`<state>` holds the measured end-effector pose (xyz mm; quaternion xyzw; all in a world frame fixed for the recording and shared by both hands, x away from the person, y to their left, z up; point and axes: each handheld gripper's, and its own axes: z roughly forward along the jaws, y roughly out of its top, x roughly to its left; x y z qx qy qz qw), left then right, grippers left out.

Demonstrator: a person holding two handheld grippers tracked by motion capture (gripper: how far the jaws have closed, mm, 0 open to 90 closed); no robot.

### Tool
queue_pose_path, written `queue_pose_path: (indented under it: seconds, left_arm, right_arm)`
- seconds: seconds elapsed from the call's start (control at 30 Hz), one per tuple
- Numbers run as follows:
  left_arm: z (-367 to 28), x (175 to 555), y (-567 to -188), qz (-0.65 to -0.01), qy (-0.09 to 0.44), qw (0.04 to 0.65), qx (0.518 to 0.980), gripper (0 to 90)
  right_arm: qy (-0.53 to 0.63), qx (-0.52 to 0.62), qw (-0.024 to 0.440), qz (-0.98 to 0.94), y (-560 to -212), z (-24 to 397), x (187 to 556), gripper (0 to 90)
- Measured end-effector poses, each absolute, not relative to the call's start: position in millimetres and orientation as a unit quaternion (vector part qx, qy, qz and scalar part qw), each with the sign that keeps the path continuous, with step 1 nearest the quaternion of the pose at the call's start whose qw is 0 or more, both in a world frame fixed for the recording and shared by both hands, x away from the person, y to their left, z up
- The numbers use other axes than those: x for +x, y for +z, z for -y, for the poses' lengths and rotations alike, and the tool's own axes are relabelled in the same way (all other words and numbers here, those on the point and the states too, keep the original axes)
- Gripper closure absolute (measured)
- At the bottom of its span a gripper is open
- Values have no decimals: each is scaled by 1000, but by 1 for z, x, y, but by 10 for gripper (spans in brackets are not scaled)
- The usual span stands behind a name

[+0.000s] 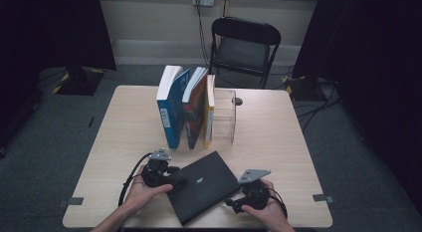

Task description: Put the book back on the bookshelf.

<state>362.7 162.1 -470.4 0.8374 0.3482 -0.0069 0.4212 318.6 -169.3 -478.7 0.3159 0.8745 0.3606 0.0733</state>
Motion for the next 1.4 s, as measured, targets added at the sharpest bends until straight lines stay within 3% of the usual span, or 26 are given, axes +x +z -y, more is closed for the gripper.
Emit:
queue_pose_path:
  seconds: [0.7, 1.13, 1.3, 1.4]
  left_arm:
    - [-167, 352, -468, -358, -5, 413, 838, 381]
    - [-159, 355, -467, -358, -5, 406, 841, 384]
    - [-162, 348, -470, -352, -50, 405, 843, 374]
    - [-160, 341, -468, -364, -37, 401, 840, 373]
  right_arm:
    - [364, 327, 83, -868, -479, 168, 324, 204]
    - [364, 372, 90, -849, -477, 180, 322, 410]
    - [363, 389, 106, -840, -477, 182, 330, 441]
    - [360, 397, 114, -837, -476, 180, 337, 457]
